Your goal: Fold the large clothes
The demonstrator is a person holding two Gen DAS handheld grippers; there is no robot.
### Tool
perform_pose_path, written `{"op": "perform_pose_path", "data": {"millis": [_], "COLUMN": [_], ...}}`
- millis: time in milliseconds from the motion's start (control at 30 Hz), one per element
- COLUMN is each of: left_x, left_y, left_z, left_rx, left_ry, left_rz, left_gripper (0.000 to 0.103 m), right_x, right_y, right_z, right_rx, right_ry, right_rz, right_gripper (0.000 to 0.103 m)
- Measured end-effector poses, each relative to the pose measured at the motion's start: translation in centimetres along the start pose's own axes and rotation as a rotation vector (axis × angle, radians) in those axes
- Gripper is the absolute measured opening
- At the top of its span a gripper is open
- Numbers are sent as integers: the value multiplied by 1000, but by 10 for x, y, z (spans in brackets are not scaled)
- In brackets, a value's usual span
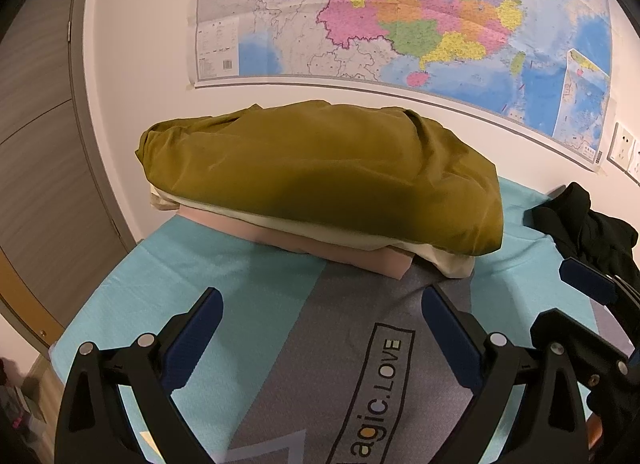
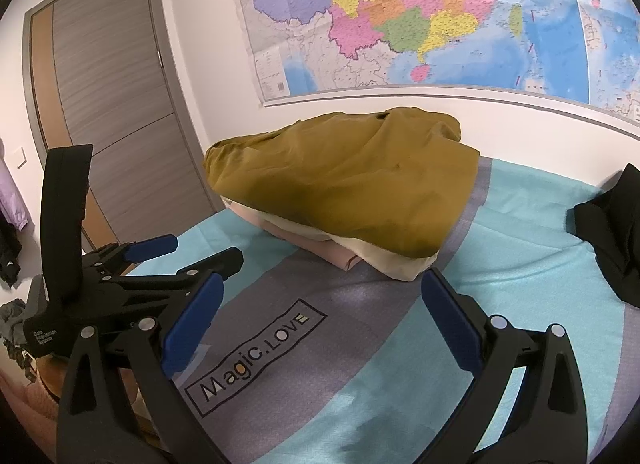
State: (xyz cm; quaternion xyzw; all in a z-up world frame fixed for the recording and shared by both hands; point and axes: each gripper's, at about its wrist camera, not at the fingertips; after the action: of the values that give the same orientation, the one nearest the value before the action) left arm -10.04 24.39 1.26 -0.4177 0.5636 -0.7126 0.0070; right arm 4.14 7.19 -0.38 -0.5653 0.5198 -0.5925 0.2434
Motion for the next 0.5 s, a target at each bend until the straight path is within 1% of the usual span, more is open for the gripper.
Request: {"op": "perform_pose_path", "data": {"millis": [500], "left_x": [-1], "left_y": [0], "left_z": [0], "left_rx": [-3], "left_ry": [-1], "left_rz": [-2], "left_gripper": [96], "right_x": [-1], "right_y": [-1], "right_z": [0], "right_rx": [-5], "right_ry": [3], "right_rz": [0], "right_gripper": [98]}}
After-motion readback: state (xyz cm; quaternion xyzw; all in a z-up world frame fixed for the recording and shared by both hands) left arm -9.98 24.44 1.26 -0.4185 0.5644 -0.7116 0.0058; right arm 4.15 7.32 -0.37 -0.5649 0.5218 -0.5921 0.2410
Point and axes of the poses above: each gripper's, at about its wrist camera, not at the fingertips, and x roughly against the way its jaws point, z to its right, y to its underside, and after that the axes turned 1 degree about -x, right-handed
